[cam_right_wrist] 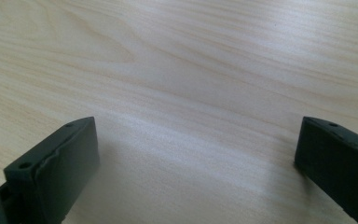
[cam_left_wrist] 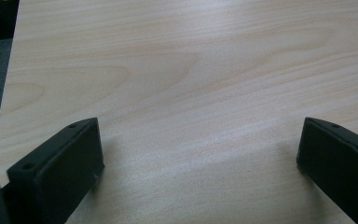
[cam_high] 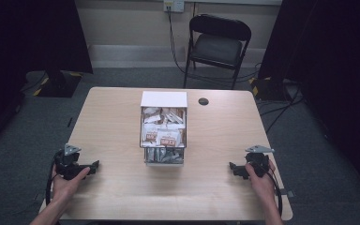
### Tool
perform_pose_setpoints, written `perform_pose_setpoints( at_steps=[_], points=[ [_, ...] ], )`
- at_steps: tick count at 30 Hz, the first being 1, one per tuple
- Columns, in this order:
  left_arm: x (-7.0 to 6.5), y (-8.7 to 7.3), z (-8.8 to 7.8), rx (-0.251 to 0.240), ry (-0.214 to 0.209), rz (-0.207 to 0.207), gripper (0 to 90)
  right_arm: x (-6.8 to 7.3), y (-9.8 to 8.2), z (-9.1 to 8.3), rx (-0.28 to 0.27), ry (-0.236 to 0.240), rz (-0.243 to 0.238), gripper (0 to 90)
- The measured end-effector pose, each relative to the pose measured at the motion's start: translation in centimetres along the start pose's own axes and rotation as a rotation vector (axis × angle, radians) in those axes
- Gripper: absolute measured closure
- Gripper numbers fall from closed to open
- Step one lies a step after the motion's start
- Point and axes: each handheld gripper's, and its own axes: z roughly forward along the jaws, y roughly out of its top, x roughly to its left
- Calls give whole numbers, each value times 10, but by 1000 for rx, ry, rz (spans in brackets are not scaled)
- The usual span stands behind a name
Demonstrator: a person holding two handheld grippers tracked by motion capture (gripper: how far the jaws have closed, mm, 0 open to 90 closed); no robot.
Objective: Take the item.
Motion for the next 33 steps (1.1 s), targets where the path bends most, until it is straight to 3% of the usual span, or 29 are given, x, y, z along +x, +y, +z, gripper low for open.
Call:
perform_pose_setpoints(
  at_steps=[8,11,13,20,27,30,33],
  points=[
    [-2,2,1,0,2,-5,7,0,0,0,0,-1,0,0],
    [-1,5,-2,16,7,-10,82,0,0,0,0,0,1,0],
    [-1,6,-5,10,-14,-5,209,0,0,0,0,-1,1,0],
    [-2,8,-6,33,-32,-6,184,0,0,0,0,-1,0,0],
    [6,10,-9,41,-85,-89,202,0,0,0,0,0,0,0],
    [7,12,-12,53,-104,-96,226,0,0,0,0,0,0,0],
    [6,14,-14,32,-113,-96,238,0,0,0,0,0,0,0]
  ],
)
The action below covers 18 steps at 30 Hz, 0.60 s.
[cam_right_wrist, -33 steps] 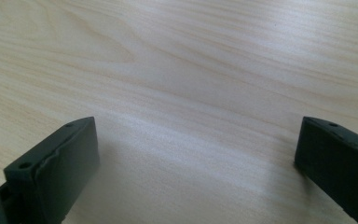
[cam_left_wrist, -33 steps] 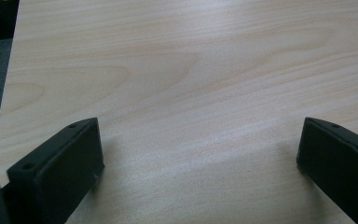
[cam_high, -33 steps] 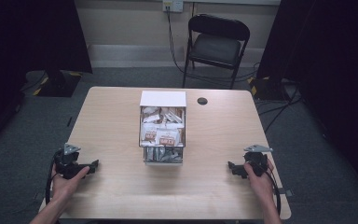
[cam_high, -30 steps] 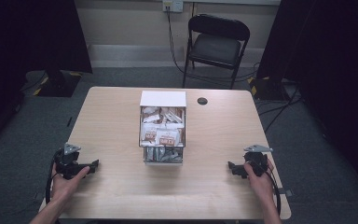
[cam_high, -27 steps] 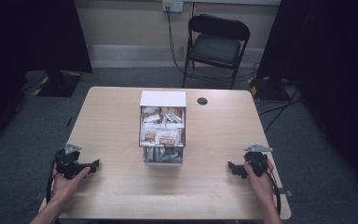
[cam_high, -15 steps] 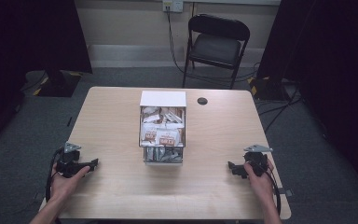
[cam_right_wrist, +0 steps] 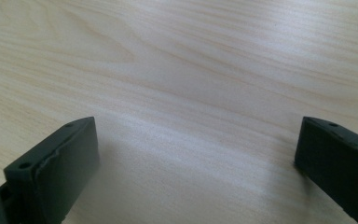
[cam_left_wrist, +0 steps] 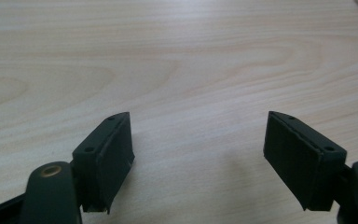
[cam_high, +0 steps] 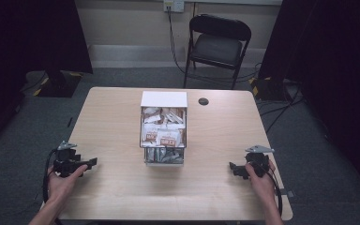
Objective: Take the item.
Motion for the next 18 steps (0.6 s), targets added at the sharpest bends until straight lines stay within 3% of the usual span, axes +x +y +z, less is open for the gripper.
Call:
perform_pose_setpoints(
  at_steps=[7,14,18],
  points=[
    [-2,3,-6,-18,-36,-20,284,0,0,0,0,0,0,0],
    [-9,7,-15,-77,-44,7,308,0,0,0,0,-1,0,0],
    [-16,7,-20,-108,-89,6,308,0,0,0,0,-1,0,0]
  ],
)
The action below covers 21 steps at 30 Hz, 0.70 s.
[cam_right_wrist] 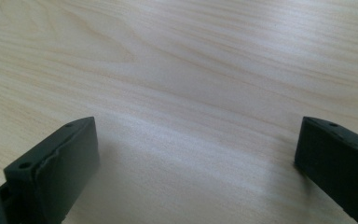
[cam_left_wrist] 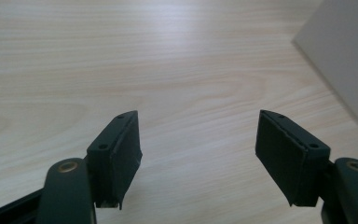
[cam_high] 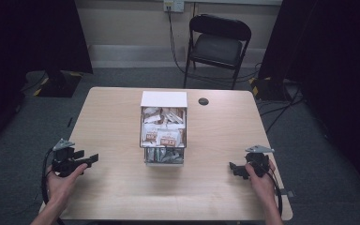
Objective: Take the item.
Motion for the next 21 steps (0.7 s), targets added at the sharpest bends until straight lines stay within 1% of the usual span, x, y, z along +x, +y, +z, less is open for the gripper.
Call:
perform_pose_setpoints(
  at_steps=[1,2,3,6,7,8,9,10,12,13,14,15,16,17,18,20,21],
  points=[
    [-5,0,-1,-3,-23,12,308,0,0,0,0,0,0,0],
    [-7,0,-1,2,-34,18,309,0,0,0,1,0,2,0],
    [-7,0,-1,2,-34,18,311,0,0,0,1,0,2,0],
    [-13,2,-2,-13,-59,46,315,0,0,0,0,1,0,0],
    [-13,2,-2,-13,-59,46,315,0,0,0,0,0,0,0],
    [-15,3,-3,-18,-84,56,315,0,0,0,0,0,1,0],
    [-15,3,-3,-18,-84,56,318,0,0,0,0,0,1,0],
    [-16,4,-3,-12,-112,41,318,0,0,0,0,0,0,0],
    [-18,4,-2,0,-145,33,323,0,0,0,0,0,0,0],
    [-22,5,-3,-17,-136,44,318,0,0,0,0,0,0,0],
    [-22,5,-3,-17,-136,44,318,0,0,0,0,0,0,0],
    [-23,6,-4,-20,-129,58,317,0,0,0,0,0,0,0],
    [-25,8,-5,-26,-135,64,317,0,0,0,0,0,0,0],
    [-27,9,-6,-30,-150,57,314,0,0,0,0,0,0,0],
    [-27,9,-6,-29,-158,61,311,0,0,0,0,1,0,0],
    [-28,11,-7,-32,-163,65,309,0,0,0,0,0,0,0],
    [-29,11,-7,-34,-163,58,315,0,0,0,0,1,0,0]
  ],
)
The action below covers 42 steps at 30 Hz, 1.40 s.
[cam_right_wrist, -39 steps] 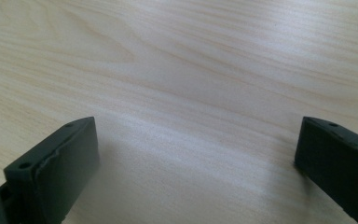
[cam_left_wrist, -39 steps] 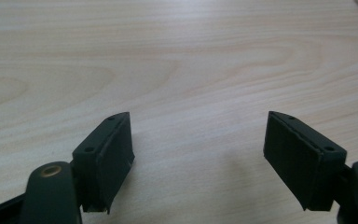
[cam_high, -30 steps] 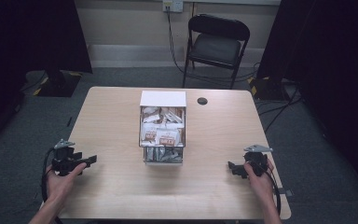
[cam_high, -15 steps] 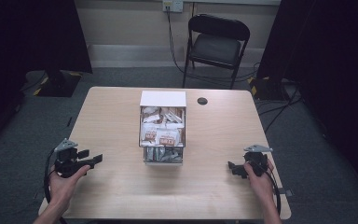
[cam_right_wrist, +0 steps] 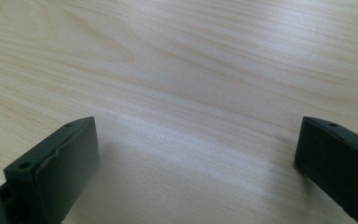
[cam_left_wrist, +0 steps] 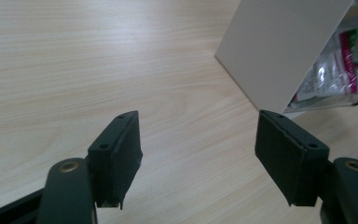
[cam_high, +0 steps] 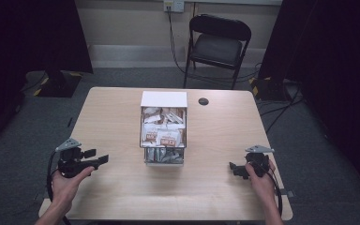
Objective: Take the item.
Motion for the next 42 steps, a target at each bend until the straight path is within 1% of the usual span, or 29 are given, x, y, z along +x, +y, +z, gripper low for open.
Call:
perform_pose_setpoints(
  at_steps=[2,3,5,7,8,9,11,12,13,14,15,16,17,18,19,21,22,23,26,27,29,30,33,36,38,39,40,41,42],
  points=[
    [2,1,-1,-4,-28,-32,327,0,0,0,0,0,0,0],
    [2,2,-1,-7,-35,-35,330,0,0,0,0,0,-1,0],
    [1,4,-3,-10,-29,-11,333,0,0,0,0,0,-1,0],
    [0,7,-6,-27,-56,-8,333,0,0,0,0,2,-2,0],
    [-2,11,-9,-48,-86,-12,334,0,0,0,0,1,-2,0],
    [-2,11,-9,-48,-86,-12,340,0,0,0,0,1,-2,0],
    [-5,17,-13,-55,-113,0,344,0,0,0,0,1,-2,0],
    [-5,17,-13,-55,-113,0,347,0,0,0,0,1,-2,0],
    [-6,19,-14,-59,-114,-13,347,0,0,0,0,2,-2,0],
    [-6,20,-15,-74,-149,-64,347,0,0,0,0,1,-2,0],
    [-5,21,-16,-70,-171,-102,350,0,0,0,0,1,-2,0],
    [-7,23,-18,-67,-159,-93,351,0,0,0,0,1,-2,0],
    [-10,25,-20,-67,-133,-43,351,0,0,0,0,1,-2,0],
    [-13,27,-21,-65,-114,-8,363,0,0,0,0,1,-2,0],
    [-16,29,-22,-62,-113,19,370,0,0,0,1,1,-2,0],
    [-20,33,-25,-63,-155,37,381,0,0,0,0,1,-2,0],
    [-23,36,-26,-74,-180,44,397,0,0,0,0,1,-2,0],
    [-23,36,-26,-74,-180,44,397,0,0,0,0,1,-2,0],
    [-26,43,-27,-95,-207,58,422,0,0,0,0,1,-2,0],
    [-27,45,-28,-100,-215,55,430,0,0,0,0,1,-2,0],
    [-27,46,-28,-102,-219,53,432,0,0,0,0,1,-2,0],
    [-29,49,-28,-107,-229,65,440,0,0,0,0,1,-2,0],
    [-31,52,-28,-110,-242,69,455,0,0,0,0,1,-2,0],
    [-35,57,-29,-123,-264,82,511,0,0,0,0,1,-2,0],
    [-39,61,-29,-123,-266,96,515,0,0,0,0,2,-2,0],
    [-41,63,-28,-122,-277,107,519,0,0,0,0,1,-2,0],
    [-45,67,-27,-125,-300,109,525,0,0,0,0,1,-2,0],
    [-45,67,-27,-125,-300,109,529,0,0,0,0,1,-2,0],
    [-48,71,-26,-123,-319,120,529,0,0,0,0,1,-2,0]
  ],
)
